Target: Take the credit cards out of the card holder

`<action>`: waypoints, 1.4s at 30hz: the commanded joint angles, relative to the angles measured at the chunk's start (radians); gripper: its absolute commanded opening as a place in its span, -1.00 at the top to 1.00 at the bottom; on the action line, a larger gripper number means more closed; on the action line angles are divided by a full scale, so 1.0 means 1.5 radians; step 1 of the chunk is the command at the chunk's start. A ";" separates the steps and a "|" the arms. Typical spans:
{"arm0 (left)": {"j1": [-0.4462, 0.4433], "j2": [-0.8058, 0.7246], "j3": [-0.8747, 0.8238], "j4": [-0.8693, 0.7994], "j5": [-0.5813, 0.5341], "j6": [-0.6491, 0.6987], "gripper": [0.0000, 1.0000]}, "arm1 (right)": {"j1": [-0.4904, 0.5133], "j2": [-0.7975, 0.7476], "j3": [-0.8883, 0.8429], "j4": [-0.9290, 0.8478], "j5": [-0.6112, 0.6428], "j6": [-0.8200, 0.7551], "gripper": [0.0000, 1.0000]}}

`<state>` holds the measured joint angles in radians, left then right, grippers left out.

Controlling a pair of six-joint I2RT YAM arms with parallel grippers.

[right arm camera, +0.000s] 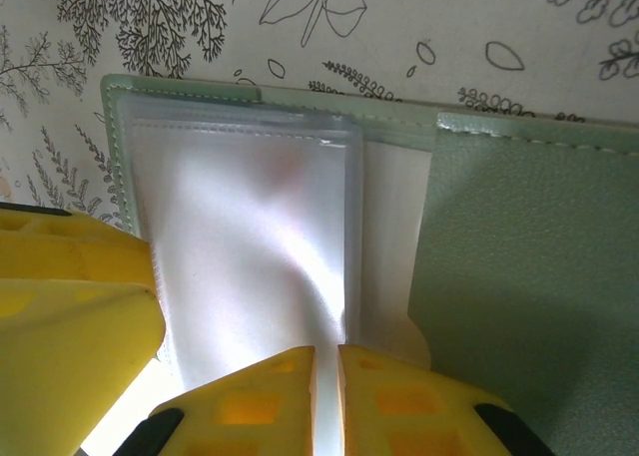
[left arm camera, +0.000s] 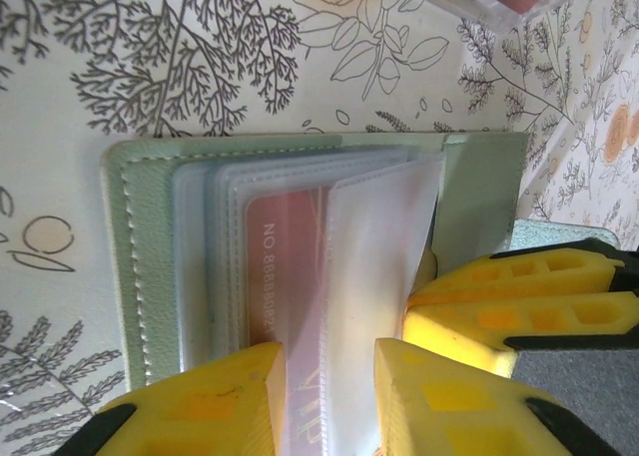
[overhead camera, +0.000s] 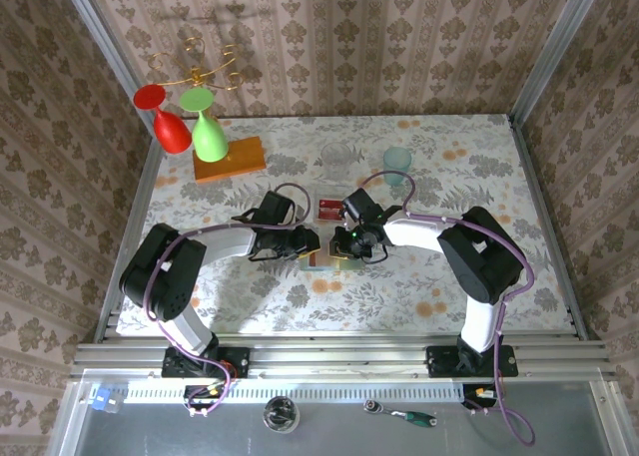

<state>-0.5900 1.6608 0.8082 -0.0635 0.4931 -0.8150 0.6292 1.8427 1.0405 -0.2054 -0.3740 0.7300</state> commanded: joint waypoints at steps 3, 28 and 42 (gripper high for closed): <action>-0.009 -0.003 0.014 0.017 0.013 -0.018 0.44 | -0.001 -0.006 -0.007 0.003 0.011 0.000 0.68; -0.028 0.000 0.043 0.029 0.029 -0.037 0.52 | -0.022 -0.108 -0.047 0.007 0.057 -0.009 0.53; -0.084 0.058 0.133 -0.008 0.001 -0.044 0.42 | -0.058 -0.189 -0.099 0.001 0.064 -0.054 0.50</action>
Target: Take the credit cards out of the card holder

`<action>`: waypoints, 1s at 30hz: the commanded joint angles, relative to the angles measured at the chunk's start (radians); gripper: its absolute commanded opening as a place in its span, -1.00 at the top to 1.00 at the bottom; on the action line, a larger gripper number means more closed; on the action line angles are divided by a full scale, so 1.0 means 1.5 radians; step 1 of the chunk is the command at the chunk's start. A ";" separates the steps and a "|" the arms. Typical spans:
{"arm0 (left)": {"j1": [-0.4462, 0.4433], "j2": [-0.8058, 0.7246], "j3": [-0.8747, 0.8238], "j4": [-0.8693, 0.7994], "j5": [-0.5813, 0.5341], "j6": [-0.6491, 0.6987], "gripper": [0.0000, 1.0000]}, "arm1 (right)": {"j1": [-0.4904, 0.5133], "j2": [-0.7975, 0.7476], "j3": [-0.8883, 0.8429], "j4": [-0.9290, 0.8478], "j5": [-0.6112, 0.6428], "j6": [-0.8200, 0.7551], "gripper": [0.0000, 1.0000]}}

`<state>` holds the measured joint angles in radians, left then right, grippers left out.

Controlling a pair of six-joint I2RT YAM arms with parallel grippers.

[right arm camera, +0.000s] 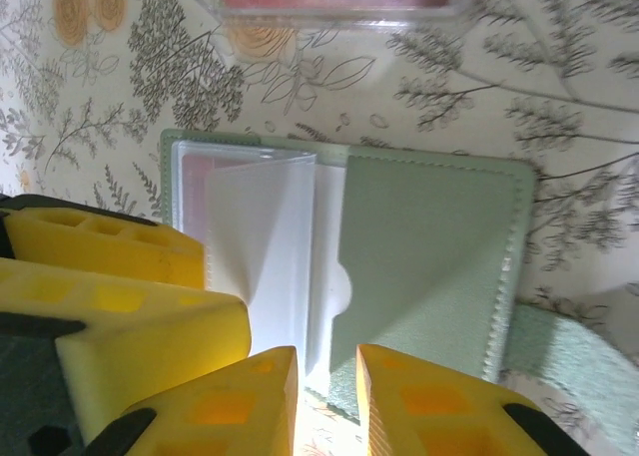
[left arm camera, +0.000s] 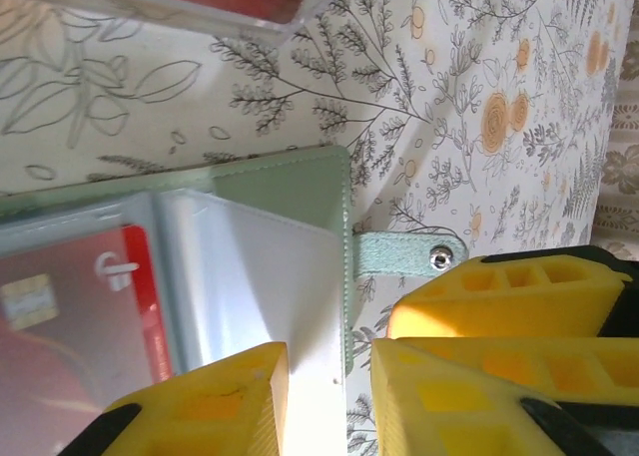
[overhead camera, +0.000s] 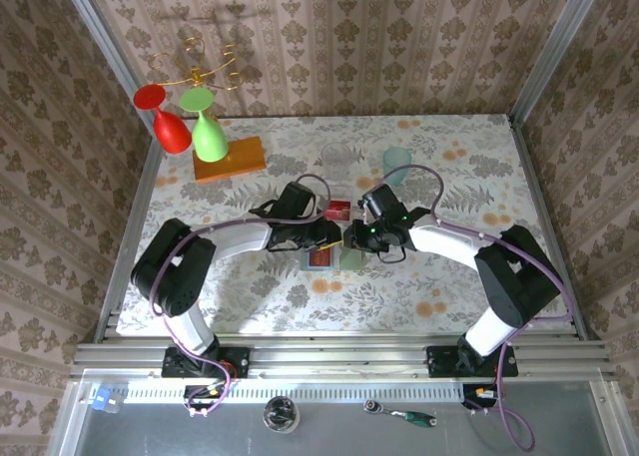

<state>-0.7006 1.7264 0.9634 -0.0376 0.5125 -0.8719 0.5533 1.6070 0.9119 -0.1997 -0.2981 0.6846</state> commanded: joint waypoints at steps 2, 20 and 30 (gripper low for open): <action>-0.020 0.023 0.046 -0.035 -0.017 -0.006 0.42 | -0.015 -0.045 -0.023 -0.002 0.012 -0.028 0.50; -0.053 0.041 0.103 -0.042 -0.056 -0.023 0.42 | -0.045 -0.068 -0.056 0.019 -0.064 -0.034 0.47; 0.026 -0.017 0.023 -0.031 -0.001 0.041 0.42 | -0.009 -0.016 -0.027 0.047 -0.035 0.023 0.47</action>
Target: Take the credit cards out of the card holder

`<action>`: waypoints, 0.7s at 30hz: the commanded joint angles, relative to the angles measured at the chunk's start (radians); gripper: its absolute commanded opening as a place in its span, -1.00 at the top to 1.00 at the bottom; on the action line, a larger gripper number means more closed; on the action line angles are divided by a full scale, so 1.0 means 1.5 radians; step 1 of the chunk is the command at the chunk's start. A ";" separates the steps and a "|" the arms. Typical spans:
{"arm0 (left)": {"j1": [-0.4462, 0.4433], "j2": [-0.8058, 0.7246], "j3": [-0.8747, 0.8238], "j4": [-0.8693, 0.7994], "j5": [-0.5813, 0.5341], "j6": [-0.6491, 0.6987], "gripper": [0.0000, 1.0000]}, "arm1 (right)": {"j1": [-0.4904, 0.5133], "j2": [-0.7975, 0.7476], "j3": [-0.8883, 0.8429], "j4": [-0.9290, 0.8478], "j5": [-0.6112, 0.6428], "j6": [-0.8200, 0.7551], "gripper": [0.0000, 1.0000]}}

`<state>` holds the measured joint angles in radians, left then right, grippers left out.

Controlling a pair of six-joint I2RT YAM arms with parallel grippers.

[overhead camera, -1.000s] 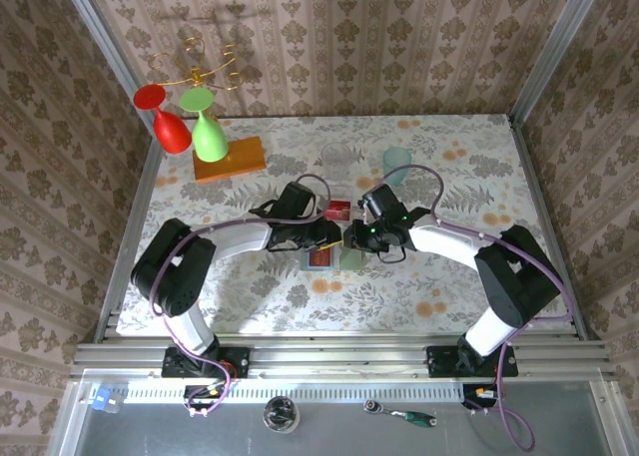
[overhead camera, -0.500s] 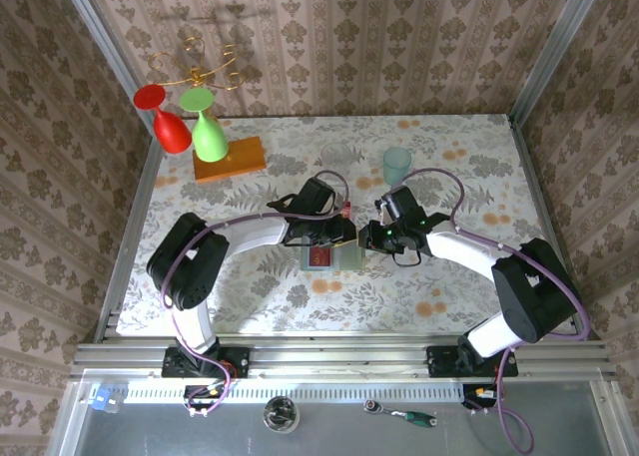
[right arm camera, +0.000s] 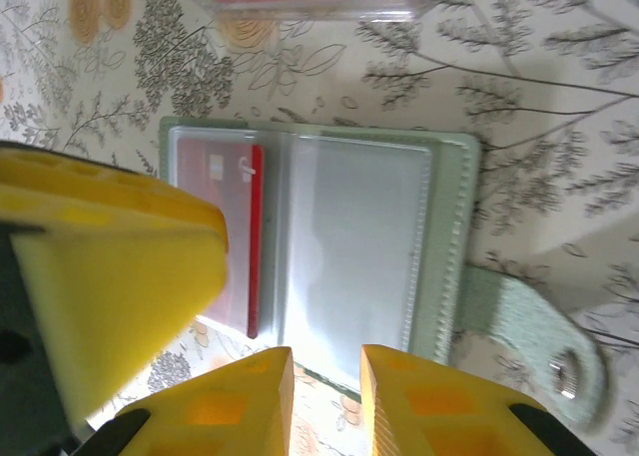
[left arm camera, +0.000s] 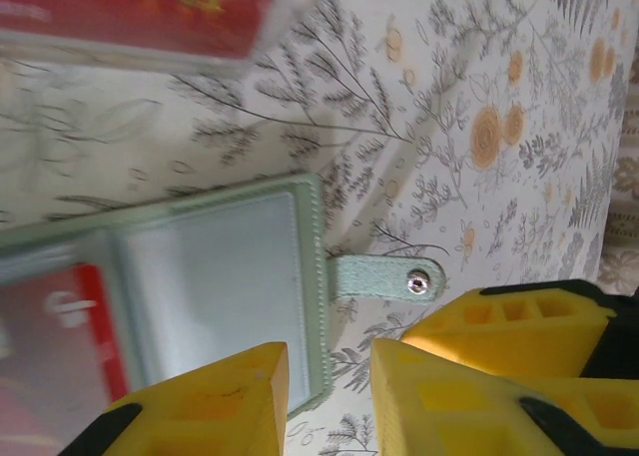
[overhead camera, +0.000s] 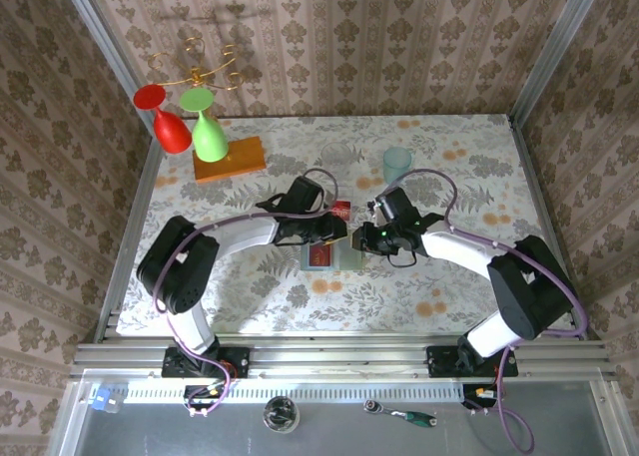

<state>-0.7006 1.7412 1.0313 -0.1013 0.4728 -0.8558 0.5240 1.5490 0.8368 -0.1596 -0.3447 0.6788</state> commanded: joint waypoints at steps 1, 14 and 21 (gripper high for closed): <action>0.034 -0.032 -0.028 0.012 0.029 0.035 0.43 | 0.016 0.028 0.028 0.022 -0.003 0.033 0.47; 0.107 -0.102 -0.134 -0.010 0.035 0.091 0.52 | 0.050 0.114 0.107 0.011 -0.002 0.063 0.47; 0.122 -0.103 -0.167 -0.008 0.042 0.099 0.57 | 0.063 0.150 0.138 0.005 -0.010 0.069 0.47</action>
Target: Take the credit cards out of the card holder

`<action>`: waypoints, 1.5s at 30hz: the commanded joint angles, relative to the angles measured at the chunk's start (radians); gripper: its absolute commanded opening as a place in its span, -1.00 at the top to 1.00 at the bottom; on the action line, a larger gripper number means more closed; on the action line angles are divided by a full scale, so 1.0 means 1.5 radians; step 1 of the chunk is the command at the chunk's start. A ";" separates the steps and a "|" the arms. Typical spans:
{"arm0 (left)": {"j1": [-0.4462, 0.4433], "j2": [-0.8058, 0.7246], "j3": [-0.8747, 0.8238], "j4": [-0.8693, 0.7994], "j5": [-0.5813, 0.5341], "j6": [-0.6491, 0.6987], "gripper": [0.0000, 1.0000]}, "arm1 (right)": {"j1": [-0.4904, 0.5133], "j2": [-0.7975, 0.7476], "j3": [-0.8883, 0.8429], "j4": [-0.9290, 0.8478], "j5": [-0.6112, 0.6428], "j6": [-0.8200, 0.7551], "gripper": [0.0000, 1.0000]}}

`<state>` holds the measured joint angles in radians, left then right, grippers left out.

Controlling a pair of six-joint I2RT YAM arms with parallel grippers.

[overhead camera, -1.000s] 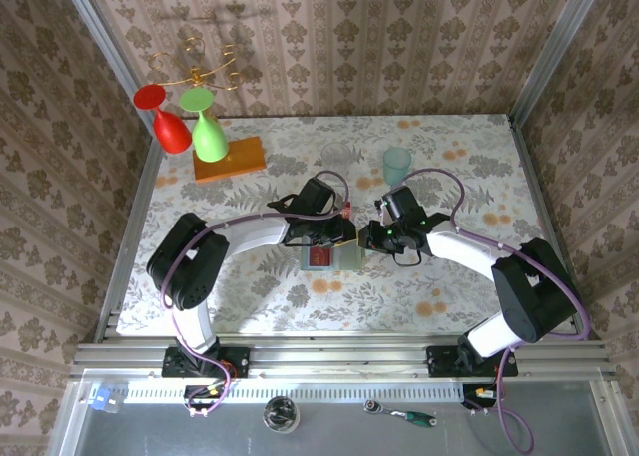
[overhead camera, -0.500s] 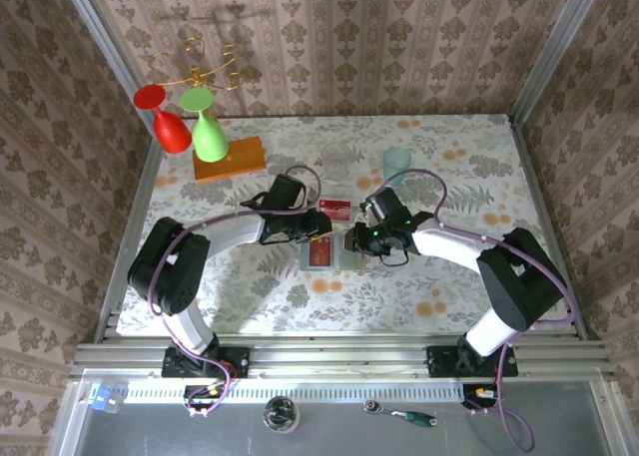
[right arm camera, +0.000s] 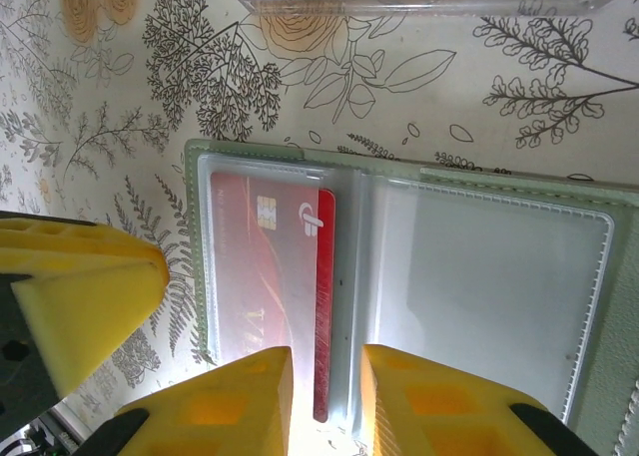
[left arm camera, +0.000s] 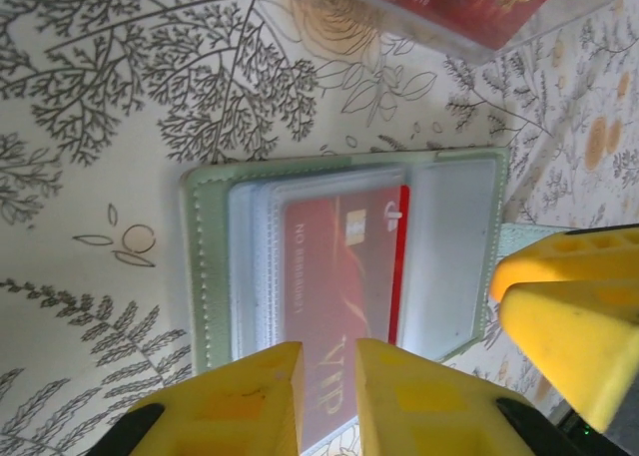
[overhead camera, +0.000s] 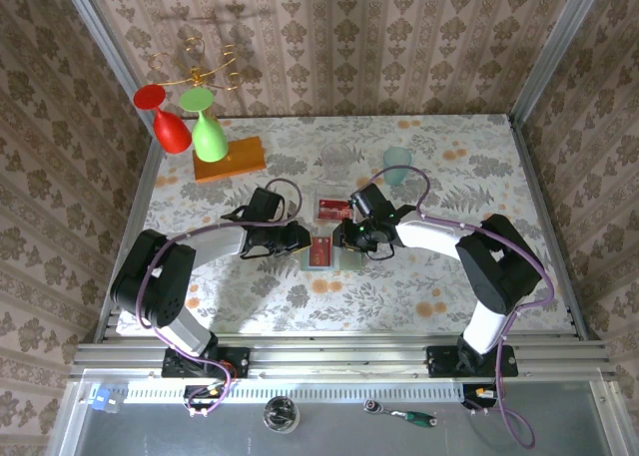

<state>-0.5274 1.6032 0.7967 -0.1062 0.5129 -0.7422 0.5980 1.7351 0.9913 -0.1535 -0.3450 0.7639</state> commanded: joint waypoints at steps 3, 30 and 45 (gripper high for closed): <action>0.009 -0.001 -0.012 -0.001 0.021 0.025 0.57 | 0.020 0.039 0.047 -0.005 -0.013 0.010 0.47; 0.012 0.052 -0.028 0.010 0.030 0.022 0.59 | 0.030 0.101 0.074 -0.003 -0.044 0.015 0.47; 0.012 0.056 -0.033 0.010 0.028 0.018 0.59 | 0.030 0.086 0.072 -0.044 0.003 0.009 0.48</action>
<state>-0.5152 1.6680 0.7658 -0.0742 0.5537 -0.7246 0.6388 1.8790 1.0878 -0.1646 -0.3889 0.7746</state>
